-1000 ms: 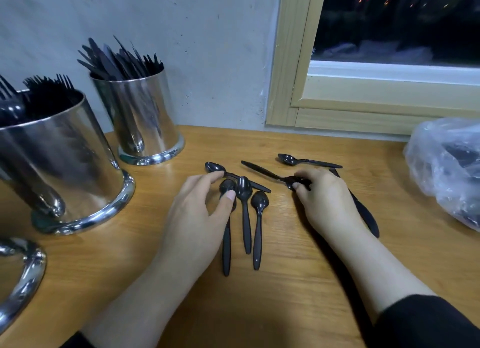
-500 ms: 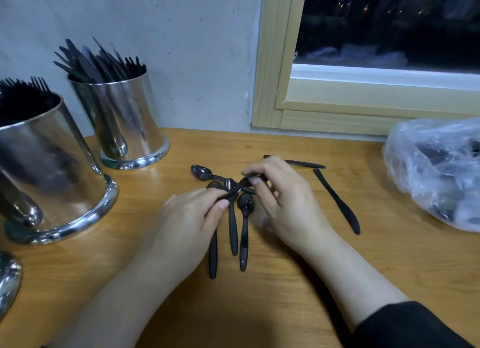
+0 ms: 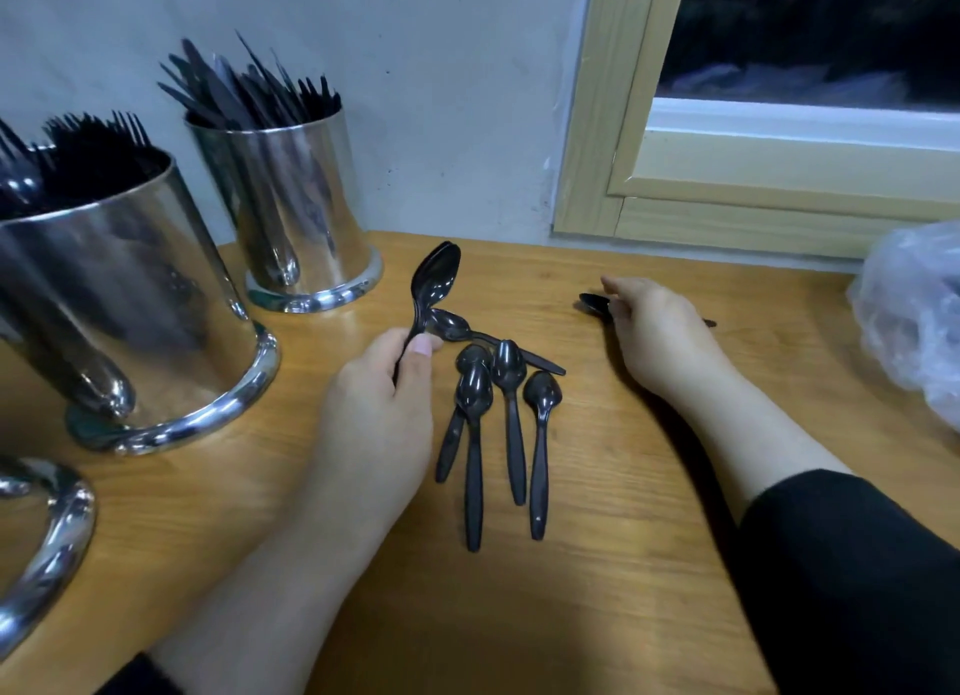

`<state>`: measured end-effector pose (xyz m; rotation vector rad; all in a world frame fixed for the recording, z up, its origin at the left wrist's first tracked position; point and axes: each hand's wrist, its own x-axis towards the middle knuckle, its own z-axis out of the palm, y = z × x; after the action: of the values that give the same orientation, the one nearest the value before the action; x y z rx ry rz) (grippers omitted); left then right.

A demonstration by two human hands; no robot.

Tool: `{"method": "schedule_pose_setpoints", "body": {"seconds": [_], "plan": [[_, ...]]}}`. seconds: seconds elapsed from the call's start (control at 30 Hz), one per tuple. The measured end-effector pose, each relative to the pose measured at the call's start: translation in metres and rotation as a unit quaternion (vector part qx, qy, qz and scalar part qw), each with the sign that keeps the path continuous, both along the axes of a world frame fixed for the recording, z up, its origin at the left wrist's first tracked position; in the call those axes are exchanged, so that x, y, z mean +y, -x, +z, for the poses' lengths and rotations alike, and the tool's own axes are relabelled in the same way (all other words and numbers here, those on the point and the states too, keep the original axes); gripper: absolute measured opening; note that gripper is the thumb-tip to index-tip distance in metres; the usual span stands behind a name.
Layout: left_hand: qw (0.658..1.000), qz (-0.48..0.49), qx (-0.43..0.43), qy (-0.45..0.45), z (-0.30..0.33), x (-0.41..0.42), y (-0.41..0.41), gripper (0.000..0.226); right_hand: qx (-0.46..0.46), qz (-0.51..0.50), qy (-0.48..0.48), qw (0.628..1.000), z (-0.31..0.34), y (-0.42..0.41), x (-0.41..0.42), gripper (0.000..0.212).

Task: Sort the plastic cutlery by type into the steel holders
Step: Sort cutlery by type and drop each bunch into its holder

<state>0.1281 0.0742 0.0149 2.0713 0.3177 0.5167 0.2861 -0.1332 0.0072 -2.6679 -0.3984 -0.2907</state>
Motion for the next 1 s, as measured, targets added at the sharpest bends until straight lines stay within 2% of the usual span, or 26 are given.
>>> {"method": "schedule_pose_setpoints", "body": {"seconds": [0.1,0.27,0.33,0.43,0.5,0.57,0.63,0.67,0.73,0.83,0.93,1.0], "plan": [[0.999,-0.009,-0.020,0.024,0.002,-0.001,0.000,0.024,0.010,0.026,0.014,1.000,0.000,-0.004,0.003,0.041],[0.998,0.005,-0.051,0.046,0.003,0.000,0.001,0.022,-0.056,0.055,-0.014,0.997,0.000,-0.003,0.007,0.027],[0.997,0.011,-0.053,0.047,0.003,0.000,0.001,0.024,-0.126,0.055,-0.095,0.986,0.010,0.003,0.011,0.020],[0.997,0.006,-0.050,0.056,0.001,-0.001,0.001,0.027,-0.192,0.050,-0.282,0.939,0.030,0.024,0.022,0.009],[0.996,0.000,-0.052,0.069,0.001,0.000,0.000,0.027,-0.147,0.055,-0.408,0.900,0.038,0.043,0.035,0.005],[0.995,-0.007,-0.054,0.085,0.001,0.000,-0.001,0.025,-0.049,0.077,-0.515,0.852,0.041,0.060,0.051,0.007],[0.994,-0.021,-0.049,0.095,0.002,0.000,-0.001,0.023,0.033,0.086,-0.576,0.812,0.039,0.073,0.065,0.007],[0.994,-0.034,-0.041,0.099,0.002,-0.001,-0.001,0.023,0.055,0.082,-0.585,0.805,0.038,0.078,0.070,0.007],[0.990,-0.073,-0.023,0.119,0.004,-0.003,0.000,0.026,0.072,0.072,-0.578,0.810,0.034,0.086,0.077,0.009],[0.983,-0.126,-0.003,0.135,0.006,-0.004,0.002,0.036,0.064,0.060,-0.542,0.836,0.030,0.093,0.081,0.014],[0.979,-0.126,-0.001,0.161,0.004,-0.005,0.002,0.043,0.041,0.059,-0.487,0.870,0.025,0.092,0.080,0.019],[0.978,-0.107,-0.010,0.178,0.002,-0.004,0.000,0.040,0.028,0.066,-0.415,0.907,0.020,0.088,0.076,0.021]]}}
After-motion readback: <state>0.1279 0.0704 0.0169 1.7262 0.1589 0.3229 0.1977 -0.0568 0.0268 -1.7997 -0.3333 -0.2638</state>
